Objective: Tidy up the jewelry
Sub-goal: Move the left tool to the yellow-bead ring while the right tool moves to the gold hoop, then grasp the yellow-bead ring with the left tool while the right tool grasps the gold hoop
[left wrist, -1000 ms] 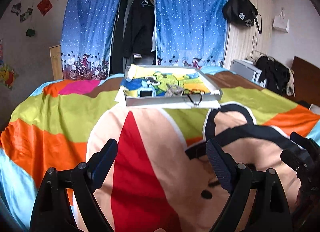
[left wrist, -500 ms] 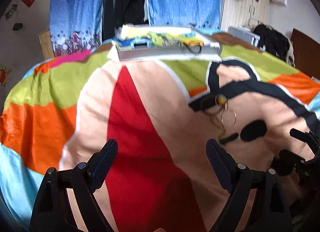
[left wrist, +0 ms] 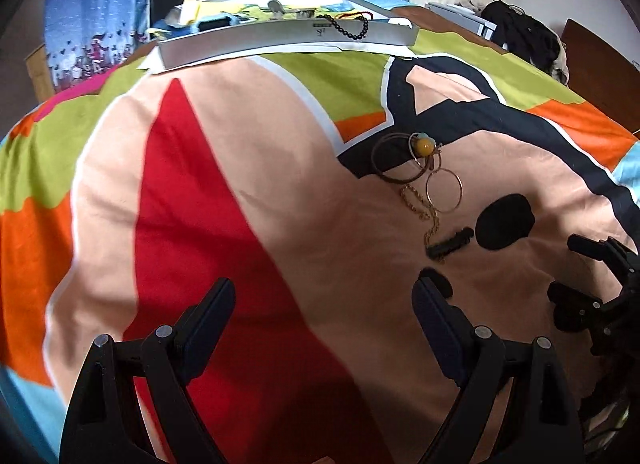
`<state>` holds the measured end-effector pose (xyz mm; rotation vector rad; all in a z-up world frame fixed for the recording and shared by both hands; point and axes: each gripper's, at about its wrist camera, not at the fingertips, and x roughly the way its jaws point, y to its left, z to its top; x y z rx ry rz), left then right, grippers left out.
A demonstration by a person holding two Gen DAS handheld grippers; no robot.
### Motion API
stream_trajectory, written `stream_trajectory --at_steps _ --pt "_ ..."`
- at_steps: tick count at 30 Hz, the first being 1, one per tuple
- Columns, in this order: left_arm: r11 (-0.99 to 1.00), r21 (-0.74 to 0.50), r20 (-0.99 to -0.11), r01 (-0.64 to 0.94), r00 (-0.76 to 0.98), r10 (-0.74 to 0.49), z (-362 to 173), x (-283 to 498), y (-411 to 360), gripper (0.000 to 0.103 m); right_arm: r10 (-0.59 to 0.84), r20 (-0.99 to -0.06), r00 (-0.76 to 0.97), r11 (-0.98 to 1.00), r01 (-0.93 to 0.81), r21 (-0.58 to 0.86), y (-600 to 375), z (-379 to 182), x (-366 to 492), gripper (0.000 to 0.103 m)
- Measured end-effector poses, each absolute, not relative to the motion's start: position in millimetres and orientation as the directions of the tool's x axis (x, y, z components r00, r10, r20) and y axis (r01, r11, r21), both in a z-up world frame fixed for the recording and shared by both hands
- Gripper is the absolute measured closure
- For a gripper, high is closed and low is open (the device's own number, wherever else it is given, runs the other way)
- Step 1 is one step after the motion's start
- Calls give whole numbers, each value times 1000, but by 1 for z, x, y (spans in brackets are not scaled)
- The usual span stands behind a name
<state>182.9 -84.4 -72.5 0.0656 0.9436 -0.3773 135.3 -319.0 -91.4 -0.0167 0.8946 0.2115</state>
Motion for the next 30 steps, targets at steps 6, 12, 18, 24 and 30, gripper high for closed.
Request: stream_trajectory --at_steps 6,12,18,24,30 --pt "926 -134 -788 354 528 -316 -76 221 -95 17 162 -766 622 985 -145 90 -326 -92 166 0" --pt "895 -163 -787 415 492 -372 -82 266 -116 17 161 -756 634 981 -188 51 -315 -92 202 18" --pt "849 -196 -795 490 427 -430 -92 295 -131 35 199 -762 616 963 -265 38 -302 -101 230 41" --pt "819 -219 -810 531 369 -456 -99 310 -139 62 224 -764 605 943 -334 12 -288 -107 243 63" --pt "823 -169 -827 543 376 -418 -102 314 -149 80 209 -779 591 938 -347 -12 -282 -116 253 69"
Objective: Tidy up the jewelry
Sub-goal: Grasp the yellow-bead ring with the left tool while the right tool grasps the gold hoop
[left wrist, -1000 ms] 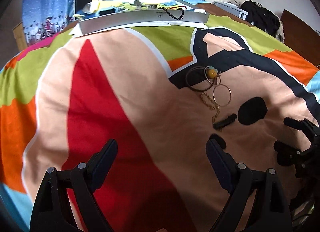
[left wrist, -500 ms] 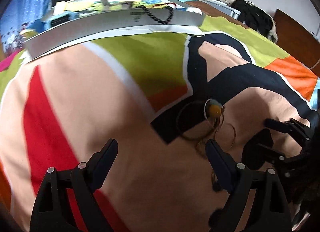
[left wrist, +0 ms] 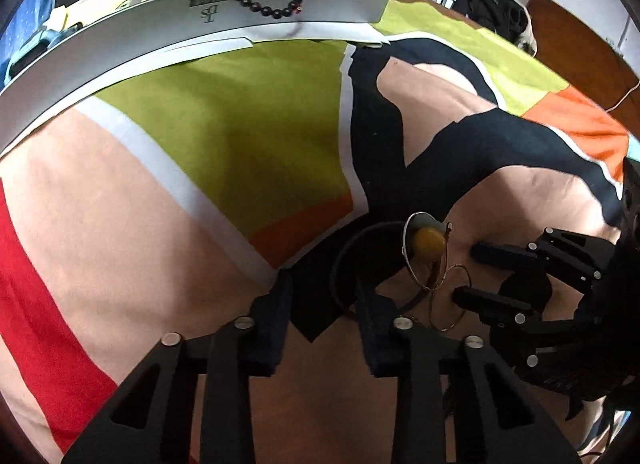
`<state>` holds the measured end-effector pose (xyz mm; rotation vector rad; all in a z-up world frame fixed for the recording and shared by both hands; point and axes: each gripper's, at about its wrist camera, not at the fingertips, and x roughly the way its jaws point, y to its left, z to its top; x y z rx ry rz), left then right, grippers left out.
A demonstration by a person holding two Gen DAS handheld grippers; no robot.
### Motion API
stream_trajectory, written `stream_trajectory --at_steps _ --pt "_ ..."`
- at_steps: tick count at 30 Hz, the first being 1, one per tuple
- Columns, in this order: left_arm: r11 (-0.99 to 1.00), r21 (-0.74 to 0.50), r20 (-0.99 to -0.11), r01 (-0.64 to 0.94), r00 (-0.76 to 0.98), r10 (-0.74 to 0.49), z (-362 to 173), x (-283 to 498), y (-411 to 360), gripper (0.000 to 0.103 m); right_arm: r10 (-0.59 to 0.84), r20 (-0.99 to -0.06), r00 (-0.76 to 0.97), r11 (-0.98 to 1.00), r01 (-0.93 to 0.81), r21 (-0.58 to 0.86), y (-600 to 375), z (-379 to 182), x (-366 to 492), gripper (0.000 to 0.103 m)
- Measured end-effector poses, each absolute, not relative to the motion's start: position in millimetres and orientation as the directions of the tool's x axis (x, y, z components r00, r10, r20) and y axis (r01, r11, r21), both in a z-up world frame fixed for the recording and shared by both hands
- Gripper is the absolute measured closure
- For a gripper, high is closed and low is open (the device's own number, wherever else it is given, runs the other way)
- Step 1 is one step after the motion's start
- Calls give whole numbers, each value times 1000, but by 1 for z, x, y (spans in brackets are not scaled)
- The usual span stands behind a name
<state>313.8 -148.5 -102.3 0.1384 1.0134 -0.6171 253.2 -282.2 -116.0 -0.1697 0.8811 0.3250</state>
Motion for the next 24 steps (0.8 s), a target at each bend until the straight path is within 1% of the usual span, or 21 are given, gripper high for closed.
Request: stream_trajectory --at_steps 3,4,5,6,7,8,11,16,21,24 --pt "819 -121 -836 561 387 -389 -105 312 -159 90 184 -786 590 934 -353 -46 -274 -120 257 71" --pt "816 -111 -837 567 390 -384 -105 311 -161 99 178 -787 591 932 -357 -58 -272 -120 257 73" --pt "812 -105 -839 574 387 -382 -106 310 -164 102 177 -787 591 931 -361 -61 -270 -121 258 77" --pt "814 -96 -840 573 393 -375 -106 309 -165 102 180 -788 589 928 -367 -62 -269 -122 257 80" --pt "816 -91 -839 571 397 -372 -106 308 -166 103 185 -788 587 926 -372 -60 -268 -122 257 89" --pt "818 -87 -837 568 403 -370 -106 307 -165 103 184 -787 589 926 -372 -62 -268 -122 256 93" --pt "828 -94 -829 553 416 -373 -102 304 -159 103 191 -778 599 934 -355 -44 -274 -119 256 99" --pt "849 -67 -807 524 472 -355 -89 298 -147 103 188 -744 642 954 -300 -17 -290 -107 254 99" --pt "856 -16 -774 517 536 -338 -64 297 -136 103 179 -699 692 960 -277 -28 -299 -90 251 99" --pt "863 -6 -758 505 561 -334 -51 300 -134 103 182 -660 729 962 -271 -35 -302 -75 252 99"
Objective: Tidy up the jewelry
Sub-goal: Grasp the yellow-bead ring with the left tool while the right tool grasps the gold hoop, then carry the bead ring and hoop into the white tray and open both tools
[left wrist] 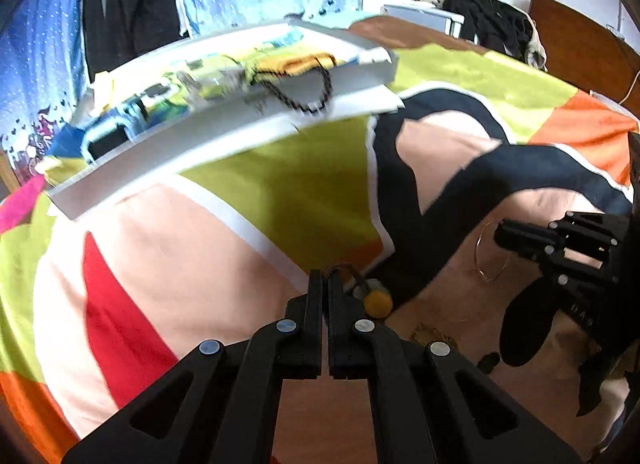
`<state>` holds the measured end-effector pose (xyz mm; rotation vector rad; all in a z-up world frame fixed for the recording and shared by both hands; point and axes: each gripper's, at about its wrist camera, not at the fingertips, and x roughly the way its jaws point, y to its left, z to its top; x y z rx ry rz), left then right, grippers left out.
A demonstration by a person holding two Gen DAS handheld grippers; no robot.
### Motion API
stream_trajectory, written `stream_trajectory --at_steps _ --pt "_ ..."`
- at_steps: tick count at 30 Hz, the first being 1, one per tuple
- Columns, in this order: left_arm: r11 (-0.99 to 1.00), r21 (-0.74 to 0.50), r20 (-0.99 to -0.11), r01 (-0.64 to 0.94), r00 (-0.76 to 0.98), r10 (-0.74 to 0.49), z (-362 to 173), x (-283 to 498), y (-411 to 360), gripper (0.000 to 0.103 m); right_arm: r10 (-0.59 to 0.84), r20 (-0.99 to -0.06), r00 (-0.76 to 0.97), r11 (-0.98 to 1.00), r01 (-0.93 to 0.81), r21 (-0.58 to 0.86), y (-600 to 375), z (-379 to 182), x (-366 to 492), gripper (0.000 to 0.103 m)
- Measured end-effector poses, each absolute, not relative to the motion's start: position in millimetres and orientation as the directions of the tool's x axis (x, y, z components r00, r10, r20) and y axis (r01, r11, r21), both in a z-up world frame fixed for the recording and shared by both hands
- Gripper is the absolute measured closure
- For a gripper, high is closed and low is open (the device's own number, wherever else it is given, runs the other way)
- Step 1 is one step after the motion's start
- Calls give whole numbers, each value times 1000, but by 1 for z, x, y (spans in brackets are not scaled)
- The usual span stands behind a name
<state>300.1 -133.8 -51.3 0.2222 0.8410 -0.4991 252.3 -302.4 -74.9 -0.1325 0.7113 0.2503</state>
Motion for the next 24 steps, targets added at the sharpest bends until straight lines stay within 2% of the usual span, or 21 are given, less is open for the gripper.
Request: stream_trajectory --at_steps 12,18,24 --pt "892 -75 -601 446 693 -397 39 348 -120 103 260 -495 829 947 -320 -38 -291 10 313 99" --pt "928 -102 -491 358 794 -360 79 384 -102 103 289 -400 870 943 -330 -36 -280 49 361 99" --pt "953 -137 -512 269 805 -301 68 419 -86 103 291 -412 863 948 -317 5 -274 47 413 99"
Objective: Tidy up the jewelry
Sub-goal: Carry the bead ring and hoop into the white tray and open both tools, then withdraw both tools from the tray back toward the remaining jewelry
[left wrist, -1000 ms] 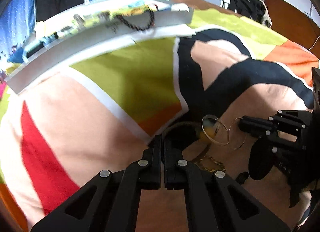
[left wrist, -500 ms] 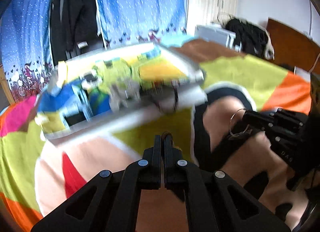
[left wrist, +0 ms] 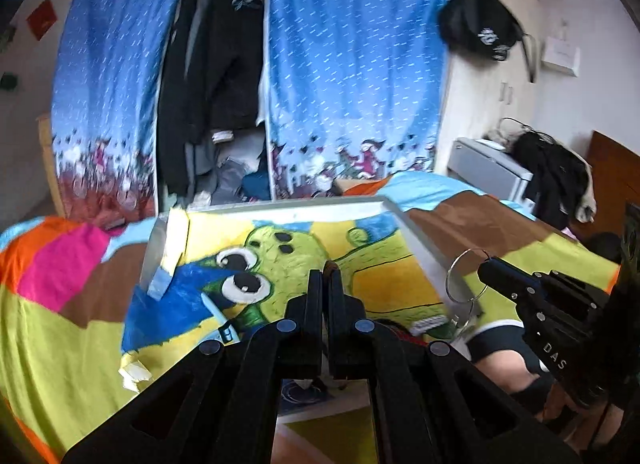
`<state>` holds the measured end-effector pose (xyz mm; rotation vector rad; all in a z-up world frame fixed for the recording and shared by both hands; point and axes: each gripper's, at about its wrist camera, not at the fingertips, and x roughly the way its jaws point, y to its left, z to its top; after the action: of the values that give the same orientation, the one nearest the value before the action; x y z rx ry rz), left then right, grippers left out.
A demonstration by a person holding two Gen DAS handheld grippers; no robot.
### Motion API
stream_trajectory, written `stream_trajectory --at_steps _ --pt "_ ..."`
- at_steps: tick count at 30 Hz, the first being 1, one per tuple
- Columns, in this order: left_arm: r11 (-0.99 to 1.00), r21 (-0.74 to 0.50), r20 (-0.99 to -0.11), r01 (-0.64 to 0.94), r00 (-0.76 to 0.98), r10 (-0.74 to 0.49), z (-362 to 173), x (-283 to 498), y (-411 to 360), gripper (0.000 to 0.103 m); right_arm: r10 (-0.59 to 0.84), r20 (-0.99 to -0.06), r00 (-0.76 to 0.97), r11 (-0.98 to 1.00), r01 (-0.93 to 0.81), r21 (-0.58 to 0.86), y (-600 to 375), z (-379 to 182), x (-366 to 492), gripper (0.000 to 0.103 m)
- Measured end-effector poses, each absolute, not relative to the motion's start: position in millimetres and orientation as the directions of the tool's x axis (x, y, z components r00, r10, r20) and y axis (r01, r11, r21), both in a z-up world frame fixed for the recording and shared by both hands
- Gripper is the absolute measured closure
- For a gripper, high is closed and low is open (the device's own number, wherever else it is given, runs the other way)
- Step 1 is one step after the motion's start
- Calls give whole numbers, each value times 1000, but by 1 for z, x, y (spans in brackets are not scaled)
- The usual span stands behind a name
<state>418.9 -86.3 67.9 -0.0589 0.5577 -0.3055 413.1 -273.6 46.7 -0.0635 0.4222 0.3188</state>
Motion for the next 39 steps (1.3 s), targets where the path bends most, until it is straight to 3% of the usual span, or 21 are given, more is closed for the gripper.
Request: stream_trajectory --at_steps 11,19,21,22,23,25,28,32,35,39 --pt "963 -139 -601 229 753 -266 28 434 -78 103 298 -529 795 952 -291 99 -279 -1 444 99" --pt "968 -156 -644 196 723 -250 22 433 -75 102 291 -544 787 954 -283 100 -281 -4 435 99" --pt "973 -139 -659 182 717 -228 23 430 -76 97 288 -547 786 955 -277 104 -283 -1 431 96" --pt "975 -134 -663 177 715 -222 24 429 -76 87 285 -546 788 956 -273 105 -284 1 428 88" --pt "976 -135 -662 173 717 -219 25 426 -75 69 284 -542 791 957 -269 108 -286 3 425 74" --pt "977 -149 -638 151 741 -211 31 416 -72 48 281 -529 800 958 -262 113 -288 8 418 60" --pt "971 -185 -604 151 762 -234 41 403 -68 45 284 -517 808 958 -261 117 -291 18 406 54" --pt "974 -188 -566 126 796 -213 57 383 -66 27 280 -490 826 959 -261 108 -293 33 384 29" --pt "973 -181 -522 141 825 -216 72 362 -66 19 276 -467 840 960 -261 98 -295 46 364 20" --pt "977 -145 -451 156 868 -206 89 327 -68 17 266 -441 857 963 -253 90 -296 61 338 5"
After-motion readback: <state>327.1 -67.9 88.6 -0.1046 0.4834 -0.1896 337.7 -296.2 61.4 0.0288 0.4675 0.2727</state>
